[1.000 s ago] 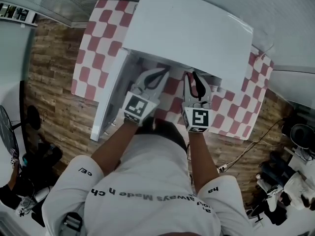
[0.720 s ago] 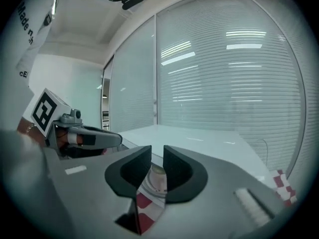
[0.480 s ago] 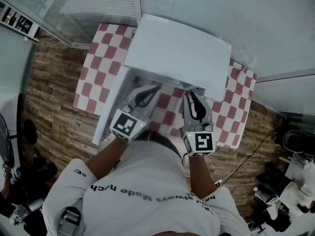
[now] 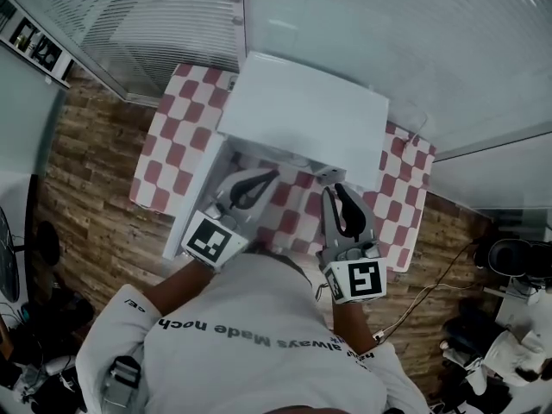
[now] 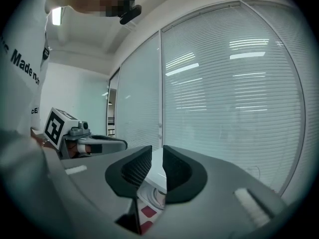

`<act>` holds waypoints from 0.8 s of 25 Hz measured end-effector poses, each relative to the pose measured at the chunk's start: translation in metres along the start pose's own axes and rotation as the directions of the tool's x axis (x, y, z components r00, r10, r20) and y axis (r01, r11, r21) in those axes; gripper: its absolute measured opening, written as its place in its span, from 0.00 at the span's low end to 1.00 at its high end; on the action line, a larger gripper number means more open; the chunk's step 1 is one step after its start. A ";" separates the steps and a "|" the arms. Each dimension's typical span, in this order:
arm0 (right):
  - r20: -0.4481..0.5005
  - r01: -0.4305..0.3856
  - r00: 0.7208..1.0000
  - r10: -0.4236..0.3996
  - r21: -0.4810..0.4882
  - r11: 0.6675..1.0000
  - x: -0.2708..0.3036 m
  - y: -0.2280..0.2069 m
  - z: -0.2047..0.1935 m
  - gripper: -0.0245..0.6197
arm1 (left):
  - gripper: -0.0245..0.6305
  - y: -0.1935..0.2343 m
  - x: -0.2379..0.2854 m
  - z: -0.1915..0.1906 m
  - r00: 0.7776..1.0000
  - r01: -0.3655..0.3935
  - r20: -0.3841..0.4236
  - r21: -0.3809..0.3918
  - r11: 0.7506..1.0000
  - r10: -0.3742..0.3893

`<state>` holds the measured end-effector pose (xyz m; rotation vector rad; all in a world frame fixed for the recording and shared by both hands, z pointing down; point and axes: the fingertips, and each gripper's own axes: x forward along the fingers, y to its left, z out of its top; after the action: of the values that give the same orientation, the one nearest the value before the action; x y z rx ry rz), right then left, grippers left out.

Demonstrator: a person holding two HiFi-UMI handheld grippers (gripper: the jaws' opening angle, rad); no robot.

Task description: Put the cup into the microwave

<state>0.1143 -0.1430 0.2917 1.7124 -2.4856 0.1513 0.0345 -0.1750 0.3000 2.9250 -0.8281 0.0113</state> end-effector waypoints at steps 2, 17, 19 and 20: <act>0.010 -0.001 1.000 0.001 -0.009 1.000 -0.007 0.002 0.011 0.15 | 0.04 -0.002 -0.004 0.008 1.000 -0.007 0.008 0.007 1.000 0.007; 0.041 -0.021 0.999 0.023 -0.035 0.999 -0.024 0.008 0.044 0.15 | 0.04 0.001 -0.013 0.041 1.000 -0.013 0.019 0.030 0.999 0.013; 0.039 -0.017 0.999 0.019 -0.033 0.999 -0.024 0.007 0.043 0.15 | 0.04 0.001 -0.013 0.040 1.000 -0.011 0.019 0.035 0.999 0.011; 0.038 -0.015 0.999 0.016 -0.035 0.999 -0.024 0.006 0.043 0.15 | 0.04 0.001 -0.012 0.040 1.000 -0.011 0.019 0.034 0.999 0.010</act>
<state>0.1153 -0.1246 0.2456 1.6987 -2.5137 0.0763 0.0228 -0.1730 0.2599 2.9574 -0.8549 -0.0011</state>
